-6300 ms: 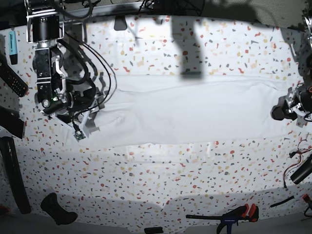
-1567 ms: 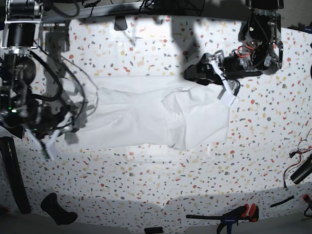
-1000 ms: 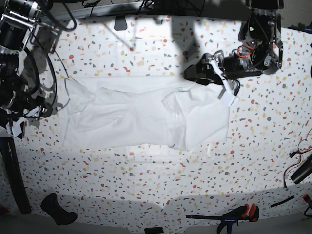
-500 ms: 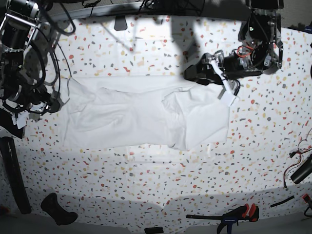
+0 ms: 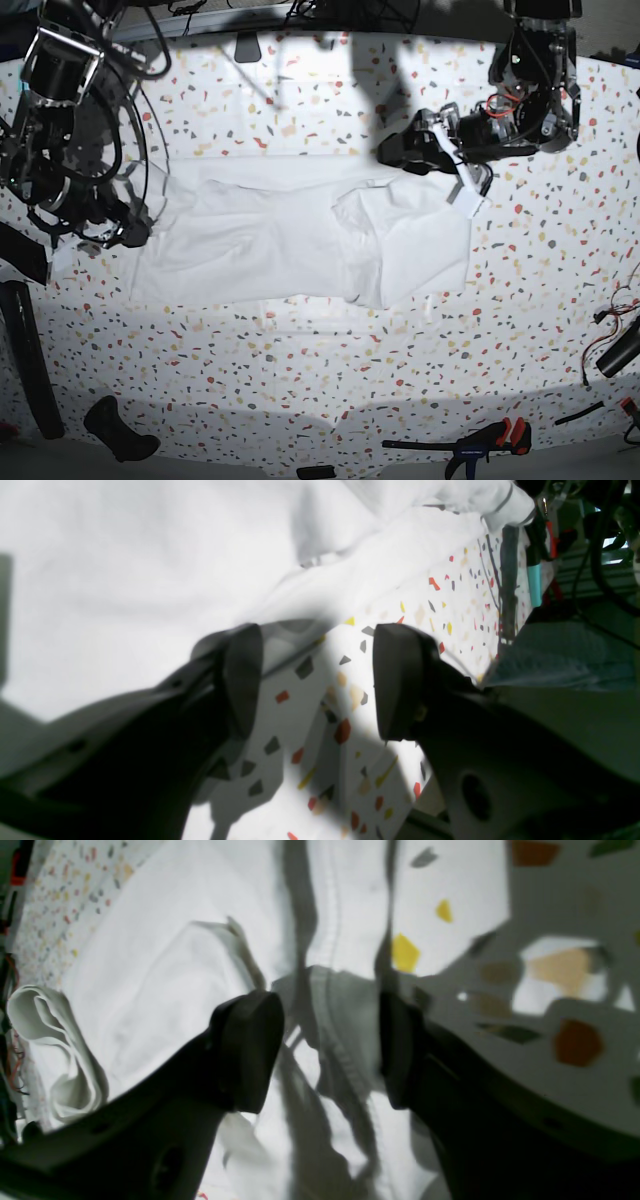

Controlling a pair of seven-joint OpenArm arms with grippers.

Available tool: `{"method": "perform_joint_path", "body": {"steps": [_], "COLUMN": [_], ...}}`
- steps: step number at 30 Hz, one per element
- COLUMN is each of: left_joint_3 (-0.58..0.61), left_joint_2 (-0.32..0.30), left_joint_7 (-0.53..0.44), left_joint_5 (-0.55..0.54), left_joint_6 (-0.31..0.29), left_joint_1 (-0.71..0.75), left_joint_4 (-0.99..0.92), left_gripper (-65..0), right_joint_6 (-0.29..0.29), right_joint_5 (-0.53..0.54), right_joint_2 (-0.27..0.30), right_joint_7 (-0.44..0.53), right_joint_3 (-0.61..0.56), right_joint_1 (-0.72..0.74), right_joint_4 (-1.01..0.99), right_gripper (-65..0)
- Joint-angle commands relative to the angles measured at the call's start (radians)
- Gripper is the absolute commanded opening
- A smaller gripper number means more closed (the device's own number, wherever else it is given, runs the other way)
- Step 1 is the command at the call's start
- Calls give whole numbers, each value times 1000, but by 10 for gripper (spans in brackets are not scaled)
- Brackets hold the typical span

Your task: Fold the T-shirt properly

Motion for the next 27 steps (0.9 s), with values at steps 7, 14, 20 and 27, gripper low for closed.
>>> {"method": "perform_joint_path", "body": {"steps": [7,14,20,27], "left_joint_3": [-2,-2,-2,-2], "left_joint_2": [-6,-5,-5,-6], "left_joint_7": [-8,-8,-8,-8], "left_joint_5": [-18,-18,-18,-18], "left_joint_6": [1,1,1,1], "left_joint_1": [-8,-8,-8,-8], "left_joint_4": [13,13,13,13], "left_gripper": [-310,-311,-311,-310], "right_joint_6": [19,19,19,19], "right_joint_5": [4,4,9,132], "right_joint_2": [-19,-19,-19,-19], "right_joint_7": [-42,-109,-208,-240], "right_joint_3": [-18,-36,-108,-379], "right_joint_1": [10,27,107,158], "right_joint_4": [9,9,61,187], "right_gripper": [-341,-650,-650,-650]}}
